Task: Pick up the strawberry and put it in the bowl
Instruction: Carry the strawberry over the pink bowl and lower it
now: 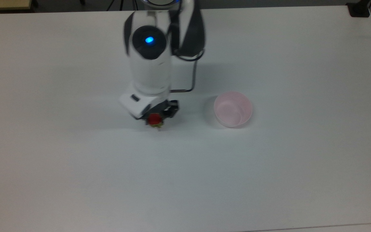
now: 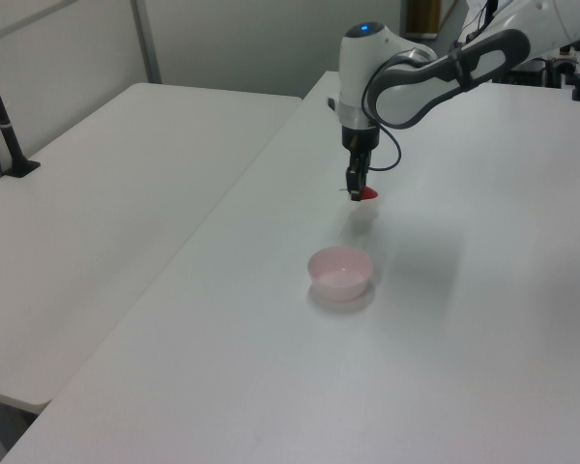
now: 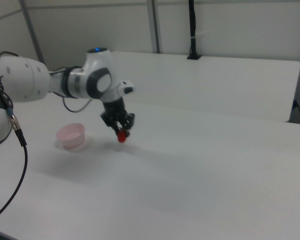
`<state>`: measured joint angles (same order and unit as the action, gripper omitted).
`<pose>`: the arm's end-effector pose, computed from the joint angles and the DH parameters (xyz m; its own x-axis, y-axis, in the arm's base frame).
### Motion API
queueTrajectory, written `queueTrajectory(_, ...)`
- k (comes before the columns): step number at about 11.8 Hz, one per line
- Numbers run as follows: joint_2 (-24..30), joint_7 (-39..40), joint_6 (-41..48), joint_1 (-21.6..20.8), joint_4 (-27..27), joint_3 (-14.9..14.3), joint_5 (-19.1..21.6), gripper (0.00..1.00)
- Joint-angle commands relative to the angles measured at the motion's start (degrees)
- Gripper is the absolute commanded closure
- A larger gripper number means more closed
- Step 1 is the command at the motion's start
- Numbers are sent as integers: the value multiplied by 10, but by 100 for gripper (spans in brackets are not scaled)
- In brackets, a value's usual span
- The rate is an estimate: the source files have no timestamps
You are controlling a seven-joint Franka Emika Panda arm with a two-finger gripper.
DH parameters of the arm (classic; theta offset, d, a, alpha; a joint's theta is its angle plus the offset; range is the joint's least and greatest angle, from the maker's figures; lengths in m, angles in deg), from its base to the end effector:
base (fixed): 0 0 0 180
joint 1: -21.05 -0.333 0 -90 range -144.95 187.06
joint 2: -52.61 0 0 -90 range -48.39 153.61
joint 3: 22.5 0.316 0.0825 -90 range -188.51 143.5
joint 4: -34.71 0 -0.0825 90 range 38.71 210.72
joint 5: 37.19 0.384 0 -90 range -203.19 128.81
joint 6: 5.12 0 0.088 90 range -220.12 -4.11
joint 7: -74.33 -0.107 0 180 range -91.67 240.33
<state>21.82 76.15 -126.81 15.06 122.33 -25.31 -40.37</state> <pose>0.7024 0.0418 0.3508 0.9908 0.1242 0.0539 0.1200 -0.9899 0.0756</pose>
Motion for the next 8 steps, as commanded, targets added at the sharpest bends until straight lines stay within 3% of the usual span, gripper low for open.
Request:
queueTrajectory(1,32,-108,20,-80,1,-1,14,82)
queueTrajectory(5,28,-201,17,-161,-9,2,11,80)
queueTrajectory(6,27,-211,16,-169,-9,2,11,73)
queueTrajectory(7,27,-211,18,-176,-7,2,9,47)
queueTrajectory(8,27,-210,22,-179,-6,1,6,0)
